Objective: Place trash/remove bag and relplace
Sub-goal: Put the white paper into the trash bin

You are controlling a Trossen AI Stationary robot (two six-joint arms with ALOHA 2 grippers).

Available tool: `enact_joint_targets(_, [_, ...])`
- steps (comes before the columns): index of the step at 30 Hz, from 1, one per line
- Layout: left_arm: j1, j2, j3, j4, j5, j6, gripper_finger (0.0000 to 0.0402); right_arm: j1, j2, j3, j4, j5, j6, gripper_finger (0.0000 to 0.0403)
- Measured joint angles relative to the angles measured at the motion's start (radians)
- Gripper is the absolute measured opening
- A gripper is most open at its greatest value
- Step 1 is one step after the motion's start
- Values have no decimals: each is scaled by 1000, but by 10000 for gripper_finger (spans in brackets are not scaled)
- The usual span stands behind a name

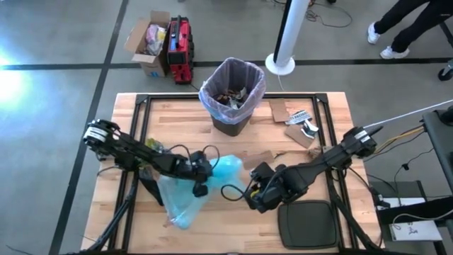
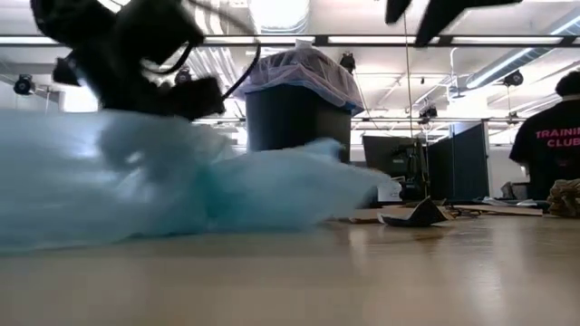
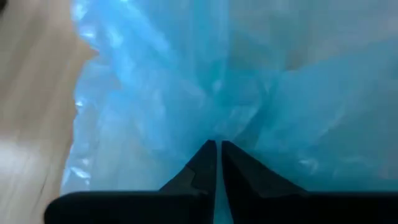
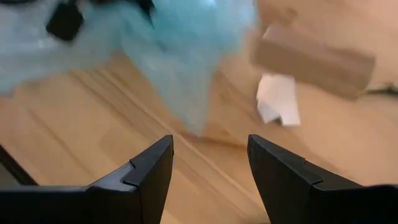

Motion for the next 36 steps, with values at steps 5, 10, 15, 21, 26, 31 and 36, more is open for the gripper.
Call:
enact_joint_targets(5, [-14, -94, -133, -52, -12, -93, 10, -17, 4, -125, 5, -95, 105, 195])
enact_joint_targets(10, [-39, -258, -273, -71, -9, -241, 10, -65, -3, -304, 75, -66, 459, 202])
enact_joint_targets(15, [-39, -409, -357, -87, 4, -286, 10, -121, -10, -453, 351, -58, 638, 232])
enact_joint_targets(21, [-39, -509, -412, -78, 3, -368, 10, -181, -9, -547, 579, -52, 693, 282])
enact_joint_targets(26, [-39, -521, -421, -69, 0, -398, 10, -198, -8, -570, 580, -100, 695, 305])
enact_joint_targets(31, [-39, -510, -421, -44, -28, -400, 10, -196, -11, -566, 612, -103, 630, 302])
enact_joint_targets(36, [-38, -489, -421, 15, -57, -354, 10, -206, 9, -564, 687, -165, 484, 290])
